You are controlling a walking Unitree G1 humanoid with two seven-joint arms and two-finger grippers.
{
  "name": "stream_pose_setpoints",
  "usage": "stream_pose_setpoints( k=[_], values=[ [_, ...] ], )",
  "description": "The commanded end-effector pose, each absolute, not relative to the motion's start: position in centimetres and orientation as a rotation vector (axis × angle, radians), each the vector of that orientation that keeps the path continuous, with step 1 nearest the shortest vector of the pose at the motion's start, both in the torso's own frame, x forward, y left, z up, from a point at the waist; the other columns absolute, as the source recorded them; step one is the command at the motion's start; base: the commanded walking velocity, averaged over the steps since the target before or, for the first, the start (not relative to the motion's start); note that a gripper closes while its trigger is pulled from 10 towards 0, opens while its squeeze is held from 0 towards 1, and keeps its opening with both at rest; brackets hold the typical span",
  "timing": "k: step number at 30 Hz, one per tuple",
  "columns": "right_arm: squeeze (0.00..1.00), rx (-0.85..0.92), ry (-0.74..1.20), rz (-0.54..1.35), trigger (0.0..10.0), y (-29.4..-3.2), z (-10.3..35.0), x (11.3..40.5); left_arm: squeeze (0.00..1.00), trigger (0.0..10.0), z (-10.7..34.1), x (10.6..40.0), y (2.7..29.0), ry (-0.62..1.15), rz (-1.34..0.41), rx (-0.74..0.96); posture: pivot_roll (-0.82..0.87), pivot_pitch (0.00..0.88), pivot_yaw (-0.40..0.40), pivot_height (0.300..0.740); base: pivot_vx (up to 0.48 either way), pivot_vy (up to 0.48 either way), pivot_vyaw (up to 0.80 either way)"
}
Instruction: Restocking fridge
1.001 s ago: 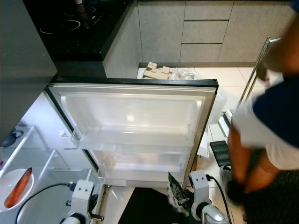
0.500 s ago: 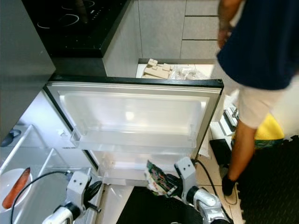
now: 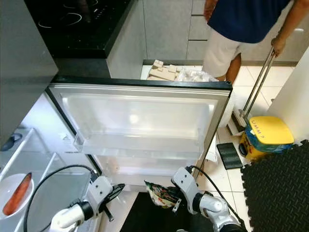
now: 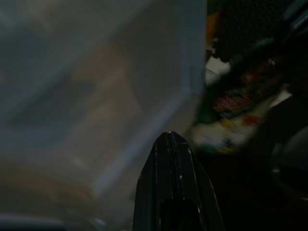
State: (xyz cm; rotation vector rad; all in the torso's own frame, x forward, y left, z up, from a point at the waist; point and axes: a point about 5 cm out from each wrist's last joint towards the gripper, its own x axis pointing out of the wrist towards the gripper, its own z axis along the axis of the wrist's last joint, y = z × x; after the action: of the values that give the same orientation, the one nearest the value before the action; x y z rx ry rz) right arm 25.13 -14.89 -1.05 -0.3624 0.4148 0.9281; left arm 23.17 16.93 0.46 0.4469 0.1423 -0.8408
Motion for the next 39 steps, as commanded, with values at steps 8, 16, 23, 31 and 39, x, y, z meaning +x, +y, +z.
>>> stream_pose_setpoints(
  k=[8,16,23,31,39],
  values=[
    [0.0,-0.599,0.444,1.071,10.0,-14.0,-1.2,25.4,1.0,10.0,1.6,24.9,15.8,0.142,-1.059,0.652,-0.16,0.096,0.007,0.715,0.0,0.0,0.0],
    [0.0,-0.655,0.469,1.048,10.0,-14.4,-1.4,25.6,1.0,10.0,1.8,25.5,14.8,0.14,-1.138,0.71,-0.16,0.095,0.006,0.715,0.0,0.0,0.0],
    [0.0,-0.695,0.394,0.991,10.0,-13.8,-0.2,27.2,1.0,10.0,1.3,25.5,14.1,0.193,-1.208,0.719,-0.17,0.096,0.014,0.715,0.0,0.0,0.0],
    [0.0,-0.715,0.349,0.957,10.0,-13.4,0.6,28.1,0.0,10.0,0.8,25.5,12.9,0.221,-1.278,0.754,-0.17,0.097,0.008,0.715,0.0,0.0,0.0],
    [0.0,-0.749,0.332,0.973,10.0,-12.6,0.8,28.5,0.0,10.0,0.1,25.9,11.6,0.241,-1.245,0.865,-0.17,0.101,0.003,0.715,0.0,0.0,0.0]
  ],
)
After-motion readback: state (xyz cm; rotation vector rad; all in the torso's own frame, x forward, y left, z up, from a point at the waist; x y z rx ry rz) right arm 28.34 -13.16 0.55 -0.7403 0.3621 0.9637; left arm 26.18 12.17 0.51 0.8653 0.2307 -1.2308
